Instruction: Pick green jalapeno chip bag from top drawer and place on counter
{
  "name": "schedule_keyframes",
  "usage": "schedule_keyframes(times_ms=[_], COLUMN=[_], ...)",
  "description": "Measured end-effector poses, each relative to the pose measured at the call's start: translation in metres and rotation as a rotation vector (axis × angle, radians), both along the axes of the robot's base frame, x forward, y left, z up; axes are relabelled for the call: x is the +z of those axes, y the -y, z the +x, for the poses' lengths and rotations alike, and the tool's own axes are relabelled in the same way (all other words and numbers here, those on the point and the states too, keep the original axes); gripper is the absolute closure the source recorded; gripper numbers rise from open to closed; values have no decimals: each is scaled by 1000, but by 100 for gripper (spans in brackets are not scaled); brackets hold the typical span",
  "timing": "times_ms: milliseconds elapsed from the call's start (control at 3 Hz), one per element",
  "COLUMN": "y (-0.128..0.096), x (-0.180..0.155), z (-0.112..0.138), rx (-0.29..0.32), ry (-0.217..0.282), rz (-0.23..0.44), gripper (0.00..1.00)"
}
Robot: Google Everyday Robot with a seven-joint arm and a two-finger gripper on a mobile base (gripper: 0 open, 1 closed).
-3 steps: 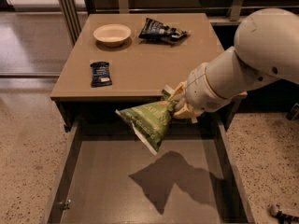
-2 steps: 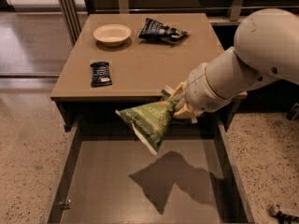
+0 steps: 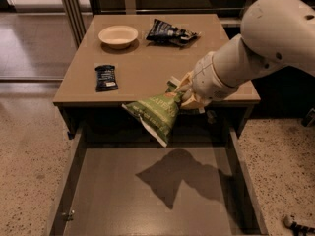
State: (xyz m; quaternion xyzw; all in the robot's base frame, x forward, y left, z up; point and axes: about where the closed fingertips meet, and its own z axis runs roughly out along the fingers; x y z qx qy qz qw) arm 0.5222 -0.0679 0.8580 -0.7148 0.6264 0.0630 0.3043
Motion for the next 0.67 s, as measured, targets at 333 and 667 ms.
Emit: schedule_keyframes(times_ms=[333, 667], y=[4, 5], x=[-3, 0], z=[27, 49], rx=[15, 28], ry=[16, 36], rz=[-3, -5], gripper=[100, 100])
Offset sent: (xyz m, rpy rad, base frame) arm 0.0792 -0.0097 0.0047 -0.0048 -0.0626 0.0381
